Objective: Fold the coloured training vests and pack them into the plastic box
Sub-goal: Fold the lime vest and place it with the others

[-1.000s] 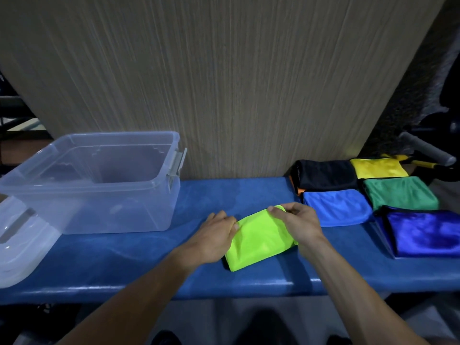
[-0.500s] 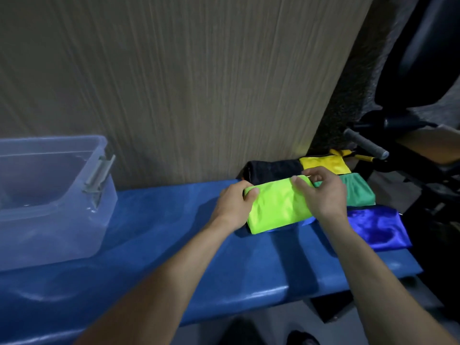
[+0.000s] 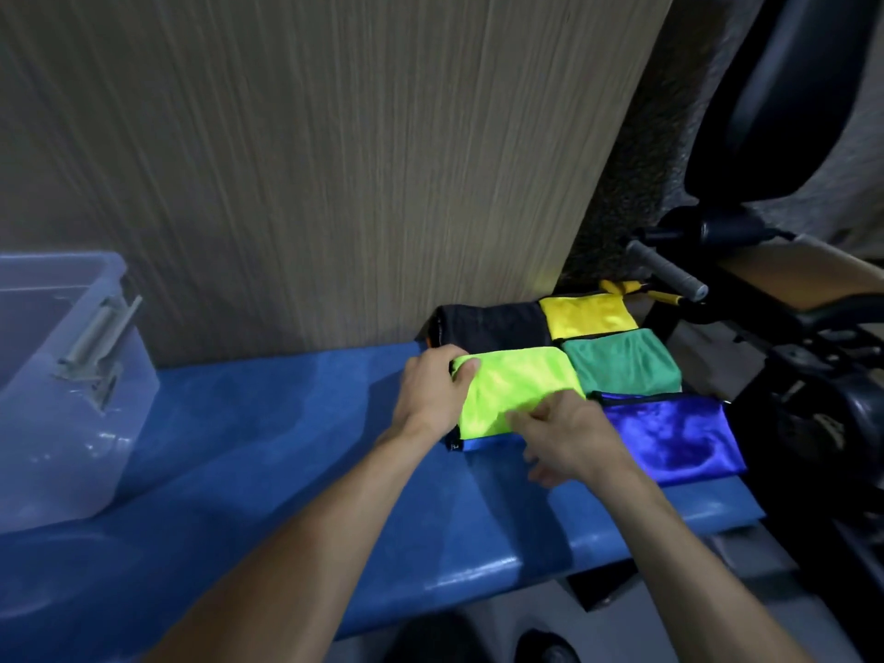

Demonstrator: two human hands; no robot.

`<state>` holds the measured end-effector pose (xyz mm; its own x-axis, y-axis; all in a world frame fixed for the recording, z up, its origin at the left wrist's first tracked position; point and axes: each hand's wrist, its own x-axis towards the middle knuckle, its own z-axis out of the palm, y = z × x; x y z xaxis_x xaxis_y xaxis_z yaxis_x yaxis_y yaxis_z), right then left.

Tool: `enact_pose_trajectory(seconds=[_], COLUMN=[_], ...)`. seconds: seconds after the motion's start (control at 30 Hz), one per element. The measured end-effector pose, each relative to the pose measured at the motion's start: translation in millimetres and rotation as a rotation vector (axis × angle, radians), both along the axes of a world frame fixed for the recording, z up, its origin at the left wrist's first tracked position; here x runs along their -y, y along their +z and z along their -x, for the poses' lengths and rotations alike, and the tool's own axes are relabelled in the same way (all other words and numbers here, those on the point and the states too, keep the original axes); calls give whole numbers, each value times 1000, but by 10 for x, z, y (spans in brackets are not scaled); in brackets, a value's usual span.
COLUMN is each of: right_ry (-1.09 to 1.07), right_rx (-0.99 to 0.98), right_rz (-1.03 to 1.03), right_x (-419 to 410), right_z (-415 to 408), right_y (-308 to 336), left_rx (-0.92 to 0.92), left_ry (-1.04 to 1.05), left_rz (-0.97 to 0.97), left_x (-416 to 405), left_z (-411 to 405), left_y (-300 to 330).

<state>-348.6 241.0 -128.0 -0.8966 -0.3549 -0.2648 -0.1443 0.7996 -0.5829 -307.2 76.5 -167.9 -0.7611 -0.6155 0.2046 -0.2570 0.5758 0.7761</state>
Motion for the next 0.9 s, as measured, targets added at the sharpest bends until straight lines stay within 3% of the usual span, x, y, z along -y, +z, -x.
enact_pose_trajectory(seconds=[0.07, 0.2, 0.4, 0.57, 0.73, 0.9], right_ry=[-102, -319, -532, -597, -529, -546], right_rx=[211, 435, 506, 429, 390, 382], right_rz=[144, 548, 854, 849, 801, 845], right_x=[-97, -184, 148, 323, 253, 244], right_z=[-39, -134, -323, -333, -451, -526], right_y=[-104, -171, -311, -362, -382, -378], left_rx=[7, -6, 51, 131, 322, 296], left_ry=[-9, -29, -50, -57, -172, -234], left_rz=[-3, 68, 137, 102, 128, 9], left_x=[18, 39, 9, 19, 119, 48], left_z=[12, 20, -16, -90, -305, -531], left_y=[-36, -39, -3, 78, 143, 126])
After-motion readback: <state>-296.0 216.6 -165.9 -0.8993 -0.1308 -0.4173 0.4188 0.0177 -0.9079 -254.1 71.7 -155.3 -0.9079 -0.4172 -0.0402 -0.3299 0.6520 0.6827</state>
